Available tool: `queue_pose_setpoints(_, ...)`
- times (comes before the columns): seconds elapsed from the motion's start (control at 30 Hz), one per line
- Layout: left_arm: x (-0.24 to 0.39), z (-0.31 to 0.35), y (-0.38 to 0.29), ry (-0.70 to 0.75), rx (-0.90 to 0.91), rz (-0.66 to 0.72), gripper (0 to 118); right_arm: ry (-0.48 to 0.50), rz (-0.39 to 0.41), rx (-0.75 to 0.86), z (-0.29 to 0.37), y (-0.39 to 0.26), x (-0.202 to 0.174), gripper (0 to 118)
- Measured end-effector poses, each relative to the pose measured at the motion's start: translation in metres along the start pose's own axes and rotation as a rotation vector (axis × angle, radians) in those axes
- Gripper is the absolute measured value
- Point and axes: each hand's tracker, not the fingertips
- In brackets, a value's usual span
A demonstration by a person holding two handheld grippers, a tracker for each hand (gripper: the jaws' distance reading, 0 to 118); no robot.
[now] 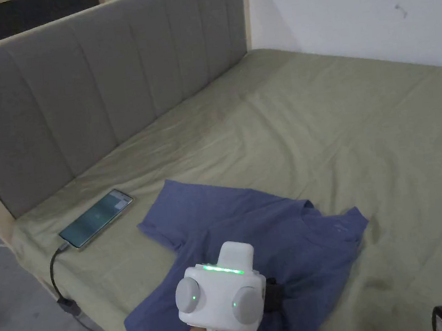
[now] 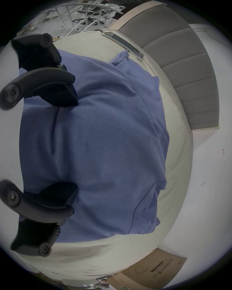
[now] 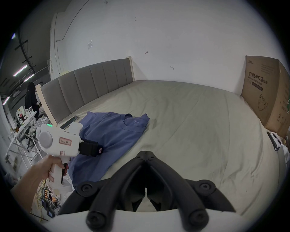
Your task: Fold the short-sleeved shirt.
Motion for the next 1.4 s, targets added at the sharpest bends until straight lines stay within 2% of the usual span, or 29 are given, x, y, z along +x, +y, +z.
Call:
queue_pose_setpoints(0.1,-0.004,0.003,0.004,-0.009,-0.022,0.014,90,0.007,-0.028,-0.018,-0.002,-0.002,0.004,0)
queue_pose_setpoints(0.2,-0.009,0.009,0.004,0.0,-0.014,0.041,71,0.002,-0.043,-0.026,-0.003,-0.004,0.006,0)
queue_pose_setpoints(0.23,-0.012,0.011,0.004,0.004,-0.01,0.054,60,0.0,-0.046,-0.029,-0.003,-0.004,0.007,0)
queue_pose_setpoints(0.3,-0.017,0.015,0.006,0.007,-0.003,0.082,47,-0.002,-0.051,-0.037,-0.003,-0.005,0.008,0)
queue_pose_setpoints(0.4,-0.023,0.014,0.005,-0.008,-0.008,0.085,42,-0.013,-0.065,-0.049,-0.003,-0.006,0.009,0)
queue_pose_setpoints(0.47,-0.021,0.017,0.008,-0.004,-0.016,0.085,26,-0.03,-0.075,-0.06,-0.003,-0.007,0.01,0)
queue_pose_setpoints(0.5,-0.022,0.018,0.008,0.002,-0.014,0.098,12,-0.029,-0.079,-0.062,-0.003,-0.008,0.011,0)
queue_pose_setpoints(0.53,-0.024,0.019,0.008,0.02,-0.014,0.112,6,-0.029,-0.085,-0.064,-0.002,-0.009,0.012,0)
queue_pose_setpoints(0.8,-0.036,0.029,0.013,-0.036,-0.02,0.238,6,-0.042,-0.127,-0.052,0.015,-0.006,0.025,0)
queue_pose_setpoints(1.03,-0.04,0.082,0.029,-0.15,0.061,0.299,6,-0.089,-0.169,0.014,0.046,0.006,0.04,0)
queue_pose_setpoints(1.13,-0.034,0.109,0.043,-0.192,0.137,0.263,6,-0.107,-0.186,0.049,0.064,0.008,0.047,0)
queue_pose_setpoints(1.23,-0.012,0.144,0.066,-0.184,0.205,0.159,6,-0.14,-0.194,0.082,0.083,0.009,0.055,0)
queue_pose_setpoints(1.3,0.005,0.173,0.081,-0.24,0.277,0.129,6,-0.181,-0.199,0.111,0.098,0.01,0.062,0)
queue_pose_setpoints(1.4,0.048,0.222,0.096,-0.28,0.358,0.009,6,-0.218,-0.21,0.148,0.117,0.009,0.077,0)
